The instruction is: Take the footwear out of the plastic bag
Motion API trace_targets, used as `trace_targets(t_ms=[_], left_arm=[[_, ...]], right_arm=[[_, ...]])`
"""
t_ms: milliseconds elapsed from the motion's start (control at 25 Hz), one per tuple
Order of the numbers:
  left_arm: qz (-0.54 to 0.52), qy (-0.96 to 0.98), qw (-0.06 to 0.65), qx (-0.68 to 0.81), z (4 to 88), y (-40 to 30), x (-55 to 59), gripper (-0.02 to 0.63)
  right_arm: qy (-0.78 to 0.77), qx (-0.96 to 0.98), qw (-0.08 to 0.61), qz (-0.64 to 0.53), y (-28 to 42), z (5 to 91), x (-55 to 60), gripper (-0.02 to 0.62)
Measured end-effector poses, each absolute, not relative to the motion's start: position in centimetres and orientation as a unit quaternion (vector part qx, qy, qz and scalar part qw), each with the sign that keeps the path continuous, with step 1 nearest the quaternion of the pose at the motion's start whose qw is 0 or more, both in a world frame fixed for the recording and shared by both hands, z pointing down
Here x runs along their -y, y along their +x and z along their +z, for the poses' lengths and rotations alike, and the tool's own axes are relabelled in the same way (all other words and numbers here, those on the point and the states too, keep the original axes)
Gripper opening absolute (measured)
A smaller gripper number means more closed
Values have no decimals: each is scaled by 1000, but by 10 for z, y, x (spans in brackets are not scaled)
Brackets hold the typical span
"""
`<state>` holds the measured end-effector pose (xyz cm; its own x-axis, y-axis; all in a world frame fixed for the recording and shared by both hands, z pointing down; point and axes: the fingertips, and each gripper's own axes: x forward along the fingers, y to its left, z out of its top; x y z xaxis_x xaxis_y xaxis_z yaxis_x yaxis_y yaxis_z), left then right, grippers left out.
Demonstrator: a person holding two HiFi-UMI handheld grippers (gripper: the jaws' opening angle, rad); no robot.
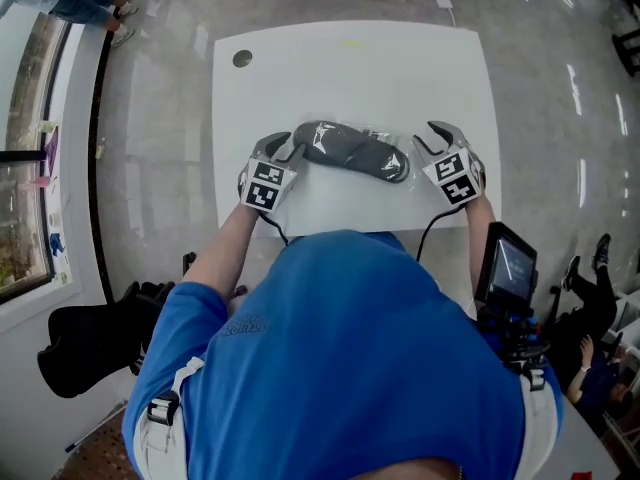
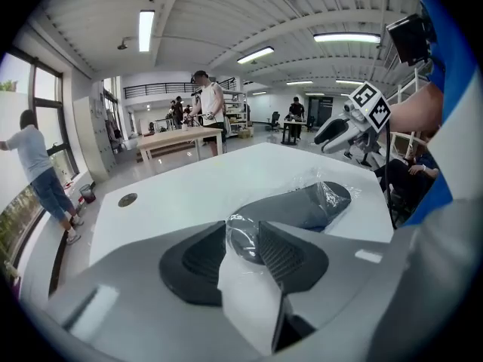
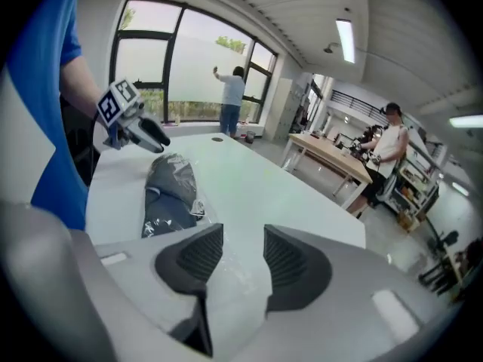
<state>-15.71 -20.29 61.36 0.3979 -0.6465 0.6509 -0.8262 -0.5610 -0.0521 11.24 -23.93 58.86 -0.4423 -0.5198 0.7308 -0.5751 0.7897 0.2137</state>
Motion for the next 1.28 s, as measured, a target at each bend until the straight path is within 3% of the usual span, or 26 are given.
trace_targets(t_ms=[560,760,1040,1280], left_arm=[[328,841,229,366,648,-146,230,156],[354,837,210,361,654,-143,221,132],[401,816,172,379,658,-126,233,77],[418,800,155,401,650,-145,210,71]], right_arm=[[401,796,386,237,157,618,182,160],[420,776,360,303,162,633,164,153],[416,754,286,420,188,653,206,97],[366,751,230,500,162,662,188,97]])
